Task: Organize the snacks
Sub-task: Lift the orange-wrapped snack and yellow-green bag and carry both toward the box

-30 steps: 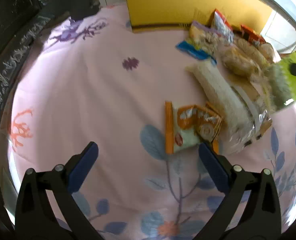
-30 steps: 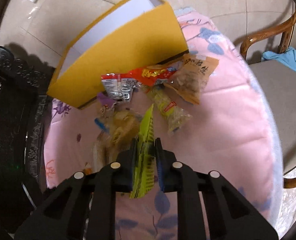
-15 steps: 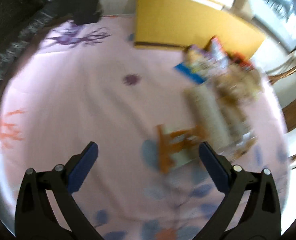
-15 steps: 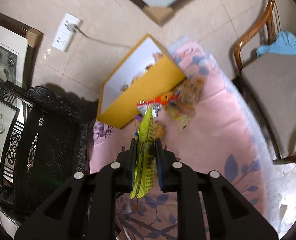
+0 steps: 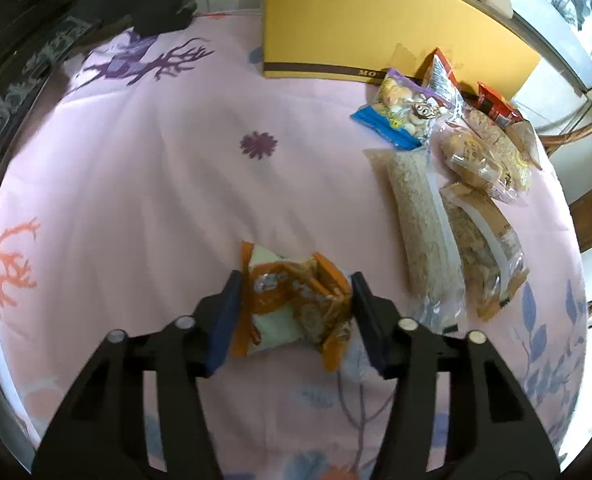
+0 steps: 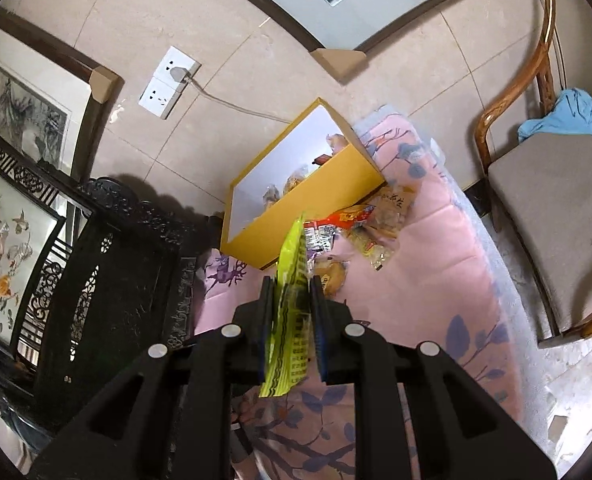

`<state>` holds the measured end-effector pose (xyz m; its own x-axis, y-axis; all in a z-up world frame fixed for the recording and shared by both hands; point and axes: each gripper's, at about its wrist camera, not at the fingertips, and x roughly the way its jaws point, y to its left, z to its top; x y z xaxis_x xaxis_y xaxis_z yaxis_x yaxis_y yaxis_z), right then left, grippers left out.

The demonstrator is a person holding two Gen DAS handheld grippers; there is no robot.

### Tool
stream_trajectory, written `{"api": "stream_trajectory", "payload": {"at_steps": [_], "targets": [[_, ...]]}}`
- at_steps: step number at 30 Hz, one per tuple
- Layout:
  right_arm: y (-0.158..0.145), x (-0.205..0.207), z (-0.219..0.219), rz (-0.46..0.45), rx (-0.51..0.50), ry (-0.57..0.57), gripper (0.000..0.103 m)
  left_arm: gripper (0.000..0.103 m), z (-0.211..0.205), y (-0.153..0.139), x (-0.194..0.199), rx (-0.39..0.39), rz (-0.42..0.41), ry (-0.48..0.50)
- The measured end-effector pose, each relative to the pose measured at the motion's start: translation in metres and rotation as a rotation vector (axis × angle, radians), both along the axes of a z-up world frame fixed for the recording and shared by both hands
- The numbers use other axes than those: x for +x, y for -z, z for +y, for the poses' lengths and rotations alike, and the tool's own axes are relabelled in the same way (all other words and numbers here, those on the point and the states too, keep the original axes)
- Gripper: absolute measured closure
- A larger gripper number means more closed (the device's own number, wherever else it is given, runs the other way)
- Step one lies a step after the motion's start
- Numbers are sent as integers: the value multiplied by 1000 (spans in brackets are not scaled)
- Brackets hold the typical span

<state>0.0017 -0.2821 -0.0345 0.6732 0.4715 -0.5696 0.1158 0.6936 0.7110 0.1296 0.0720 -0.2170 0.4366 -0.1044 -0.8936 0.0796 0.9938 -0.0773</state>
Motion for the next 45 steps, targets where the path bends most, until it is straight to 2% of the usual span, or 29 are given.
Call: {"api": "stream_trajectory", "payload": {"at_steps": [2, 3, 5, 6, 8, 9, 12, 18, 21, 23, 26, 31, 32, 34, 35, 36, 37, 38, 39, 40, 42, 43, 45], "targets": [[0, 1, 1, 3, -2, -3, 85, 55, 3, -2, -2, -23, 29, -24], [-1, 2, 3, 1, 4, -12, 85, 56, 7, -5, -4, -84, 56, -38], [-2, 4, 6, -5, 4, -31, 85, 57, 11, -14, -9, -176, 48, -51], [-4, 6, 9, -9, -1, -39, 85, 57, 9, -17, -11, -171, 37, -46], [-6, 7, 12, -15, 3, -51, 85, 57, 4, -27, -12, -89, 7, -27], [-7, 9, 13, -17, 8, -56, 85, 57, 3, -30, -12, -78, 3, -21], [-9, 11, 15, -22, 3, -63, 85, 57, 6, -47, -12, -132, -21, -11], [-14, 20, 19, -34, -21, -77, 85, 57, -10, -99, -3, -58, -131, 15], [-23, 37, 29, -47, -190, -63, 85, 57, -17, -123, 11, -44, -173, 7], [-30, 50, 37, -73, -290, -48, 85, 57, -22, -138, 22, -61, -197, 7], [-37, 73, 47, -120, -364, -33, 85, 57, -31, -153, 38, -62, -230, 12], [-59, 112, 59, -223, -378, -48, 92, 57, -40, -178, 62, -58, -290, 17], [-62, 119, 61, -222, -401, -50, 96, 57, -41, -179, 66, -48, -292, 7], [-55, 123, 60, -186, -370, -91, 96, 57, -38, -176, 66, -40, -279, 3], [-49, 119, 60, -181, -370, -129, 92, 57, -35, -174, 64, -52, -277, 4], [-40, 112, 61, -178, -438, -147, 73, 57, -33, -171, 62, -55, -271, -1], [-31, 107, 64, -172, -530, -138, 52, 57, -30, -167, 60, -50, -257, -13], [-17, 103, 67, -157, -633, -125, 15, 57, -27, -161, 59, -48, -240, -24], [-1, 101, 70, -140, -715, -132, 4, 57, -24, -157, 59, -50, -227, -31], [23, 101, 72, -114, -784, -173, 4, 57, -20, -151, 59, -58, -205, -42], [65, 105, 71, -2, -834, -238, 4, 57, -14, -146, 57, -71, -190, -54], [90, 107, 66, 92, -802, -258, 4, 57, -12, -144, 55, -72, -189, -58], [127, 107, 57, 226, -668, -208, 4, 57, -10, -142, 51, -69, -191, -59]]}}
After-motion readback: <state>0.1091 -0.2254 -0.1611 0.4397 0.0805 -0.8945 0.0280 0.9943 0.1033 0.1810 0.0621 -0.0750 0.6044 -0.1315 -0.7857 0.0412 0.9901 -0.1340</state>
